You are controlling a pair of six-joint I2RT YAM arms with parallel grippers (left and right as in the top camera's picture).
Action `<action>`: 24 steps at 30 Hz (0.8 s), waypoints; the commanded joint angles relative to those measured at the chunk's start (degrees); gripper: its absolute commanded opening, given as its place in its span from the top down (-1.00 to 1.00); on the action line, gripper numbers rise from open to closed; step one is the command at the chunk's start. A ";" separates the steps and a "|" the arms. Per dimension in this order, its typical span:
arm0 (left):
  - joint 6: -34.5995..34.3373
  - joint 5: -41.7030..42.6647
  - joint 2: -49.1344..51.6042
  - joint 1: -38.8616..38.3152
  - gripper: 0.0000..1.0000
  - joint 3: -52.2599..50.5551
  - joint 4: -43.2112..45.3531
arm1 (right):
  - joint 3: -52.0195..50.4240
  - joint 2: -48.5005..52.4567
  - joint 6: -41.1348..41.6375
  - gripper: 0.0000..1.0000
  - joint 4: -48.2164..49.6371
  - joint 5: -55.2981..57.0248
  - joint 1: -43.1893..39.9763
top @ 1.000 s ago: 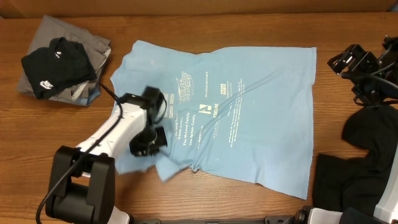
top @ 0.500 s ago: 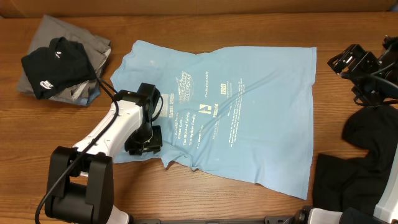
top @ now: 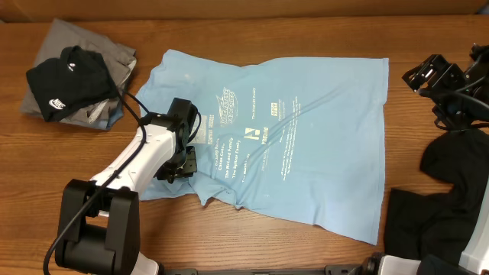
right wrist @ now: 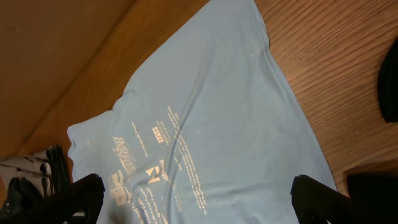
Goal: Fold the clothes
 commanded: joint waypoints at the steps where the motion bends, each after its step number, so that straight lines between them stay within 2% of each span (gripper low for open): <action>1: 0.04 1.62 0.07 -0.07 0.26 -1.95 -0.37 | 0.02 0.04 -0.22 -1.00 0.09 0.20 -0.11; 8: 0.00 1.77 0.07 -0.07 0.44 -4.98 4.46 | 0.02 0.04 -0.22 -1.00 0.07 0.17 -0.11; 11: -0.24 1.97 0.07 -0.02 0.86 -4.92 5.38 | 0.02 0.04 -0.22 -1.00 0.02 0.17 -0.11; 12: -0.24 2.01 0.07 0.00 0.91 -4.85 5.27 | 0.02 0.04 -0.22 -1.00 0.00 0.17 -0.11; 23: -1.05 1.97 -2.60 0.00 0.92 4.33 -9.31 | 0.02 0.04 -0.22 -1.00 -0.11 0.20 -0.11; 24: -1.03 1.77 -2.60 0.00 0.73 4.22 -9.94 | 0.02 0.04 -0.24 -1.00 -0.11 0.20 -0.11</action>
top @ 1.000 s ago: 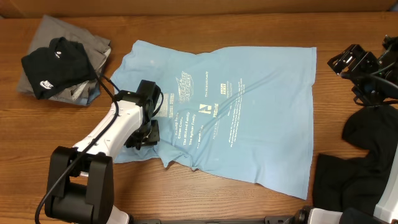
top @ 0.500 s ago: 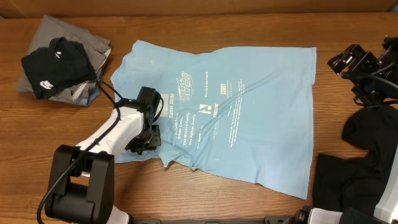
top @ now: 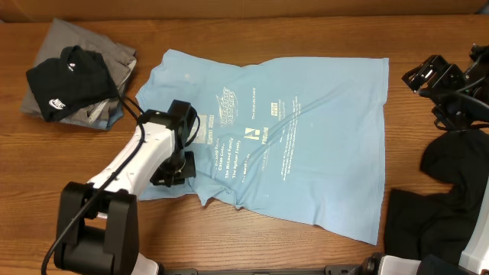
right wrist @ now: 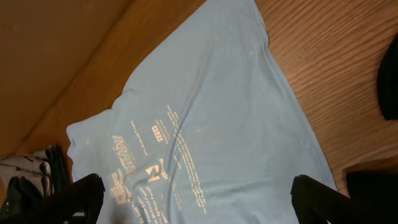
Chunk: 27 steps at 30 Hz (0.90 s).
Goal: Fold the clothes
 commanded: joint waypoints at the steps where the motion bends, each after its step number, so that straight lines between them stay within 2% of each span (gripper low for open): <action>1: -0.85 -0.20 -1.81 0.00 0.59 1.16 -1.11 | 0.02 0.07 -0.26 -1.00 0.28 0.20 -0.11; 3: -0.85 -0.17 -1.81 0.00 0.44 -0.50 0.24 | 0.02 0.07 -0.24 -1.00 0.31 0.20 -0.11; 7: -0.87 0.00 -1.73 0.00 0.33 -5.25 5.92 | 0.02 0.07 -0.26 -1.00 0.28 0.20 -0.11; 15: -0.85 0.26 -1.73 0.48 0.28 -10.64 13.22 | 0.02 0.07 -0.24 -1.00 0.28 0.17 -0.11; 18: -0.83 0.15 -1.73 0.50 0.45 -10.67 14.67 | 0.02 0.07 -0.24 -1.00 0.28 0.17 -0.11; 22: -0.87 0.35 -1.73 0.66 0.89 -10.64 16.41 | 0.02 0.07 -0.24 -1.00 0.17 0.17 -0.11; 27: -0.90 0.33 -1.77 0.66 0.92 -10.43 14.88 | 0.02 0.07 -0.26 -1.00 0.00 0.17 -0.11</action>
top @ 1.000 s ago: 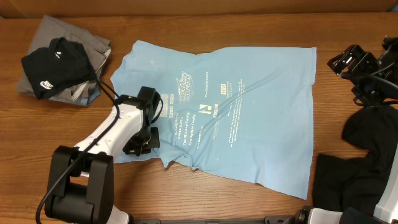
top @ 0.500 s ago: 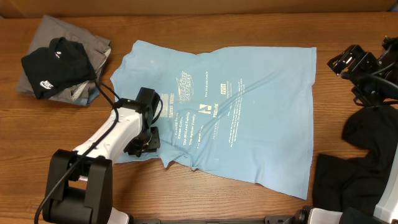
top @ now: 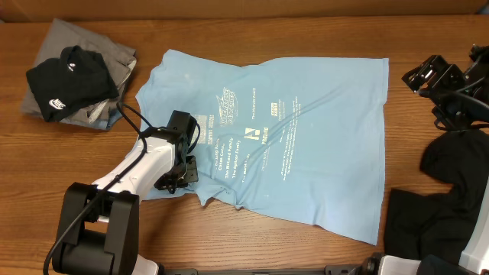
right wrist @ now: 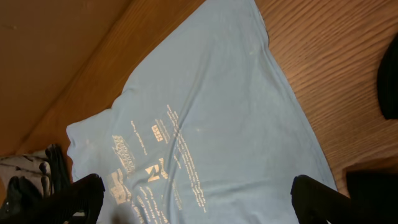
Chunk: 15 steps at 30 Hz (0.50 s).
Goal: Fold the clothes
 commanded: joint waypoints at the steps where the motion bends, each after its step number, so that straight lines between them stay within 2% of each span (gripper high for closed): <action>1: -0.48 0.13 -0.87 0.59 0.92 0.22 -2.54 | 0.02 0.04 -0.22 -1.00 0.09 0.17 -0.11; 11: -0.90 0.76 -0.90 0.59 0.91 14.97 -18.71 | 0.02 0.04 -0.24 -1.00 0.02 0.20 -0.11; 15: -0.90 6.25 -0.94 0.57 0.91 17.07 -25.49 | 0.02 0.04 -0.24 -1.00 0.04 0.20 -0.11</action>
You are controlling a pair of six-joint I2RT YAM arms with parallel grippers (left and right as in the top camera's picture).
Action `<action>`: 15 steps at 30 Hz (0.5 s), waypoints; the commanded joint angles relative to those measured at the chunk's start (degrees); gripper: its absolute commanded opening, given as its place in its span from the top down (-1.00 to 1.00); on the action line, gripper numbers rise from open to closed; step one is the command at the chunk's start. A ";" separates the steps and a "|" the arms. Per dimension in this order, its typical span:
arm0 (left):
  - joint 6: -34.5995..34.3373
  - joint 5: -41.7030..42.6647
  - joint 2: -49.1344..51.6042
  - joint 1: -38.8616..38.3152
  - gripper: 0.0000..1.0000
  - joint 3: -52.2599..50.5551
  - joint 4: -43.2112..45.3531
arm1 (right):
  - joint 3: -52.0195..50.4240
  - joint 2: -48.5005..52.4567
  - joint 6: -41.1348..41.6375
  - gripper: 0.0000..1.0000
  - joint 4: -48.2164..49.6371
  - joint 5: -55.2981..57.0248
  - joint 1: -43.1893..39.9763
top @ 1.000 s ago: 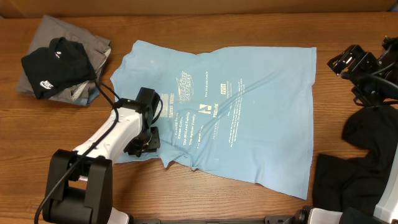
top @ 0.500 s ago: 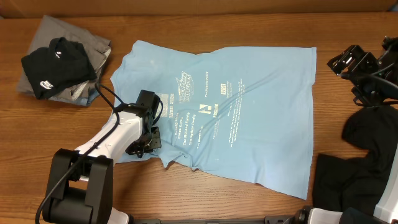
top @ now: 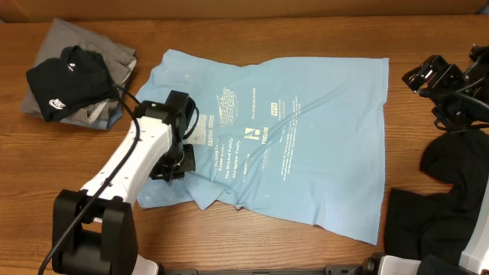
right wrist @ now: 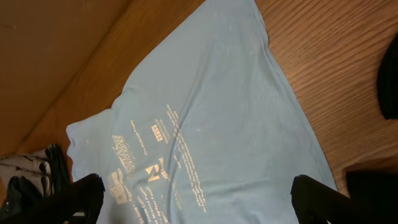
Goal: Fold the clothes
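Observation:
A light blue T-shirt [top: 306, 137] with pale print lies spread flat across the middle of the wooden table [top: 229, 244]. My left gripper [top: 174, 159] is down on the shirt's left part, near its lower left edge. The arm hides its jaws. My right gripper [top: 437, 82] hangs off the shirt's upper right corner. In the right wrist view, the gripper [right wrist: 199, 202] is open, with its dark fingers [right wrist: 84, 190] far apart. Below them lies only the blue shirt [right wrist: 217, 124].
A pile of clothes lies at the back left, with a black Nike garment [top: 65, 80] on top of grey ones [top: 84, 38]. Black garments [top: 451, 198] are heaped at the right side, near my right arm. The right wrist view shows dark cloth [right wrist: 388, 81] at its right edge.
My left gripper has moved a little toward the far side of the shirt's left part. The shirt's lower left edge lies slightly differently. My right gripper has not moved.
My left gripper stayed on the shirt's left part throughout. It was slightly nearer the table front at each earlier moment, and it now stands farther back. The shirt stays spread out, and only its lower left edge has changed. My right gripper has stayed open in the same place.

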 commanded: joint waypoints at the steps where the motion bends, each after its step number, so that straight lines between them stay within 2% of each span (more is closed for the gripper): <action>1: -0.85 7.48 -0.83 0.55 0.91 1.55 -5.05 | 0.02 0.07 -0.26 -1.00 0.09 0.20 -0.11; 7: -0.85 11.28 -0.87 -0.48 0.91 1.53 -15.17 | 0.02 0.07 -0.24 -1.00 0.33 0.22 -0.11; 15: -3.43 12.09 -3.76 -9.86 0.91 1.53 -23.98 | 0.02 0.07 -0.24 -1.00 0.35 0.22 -0.11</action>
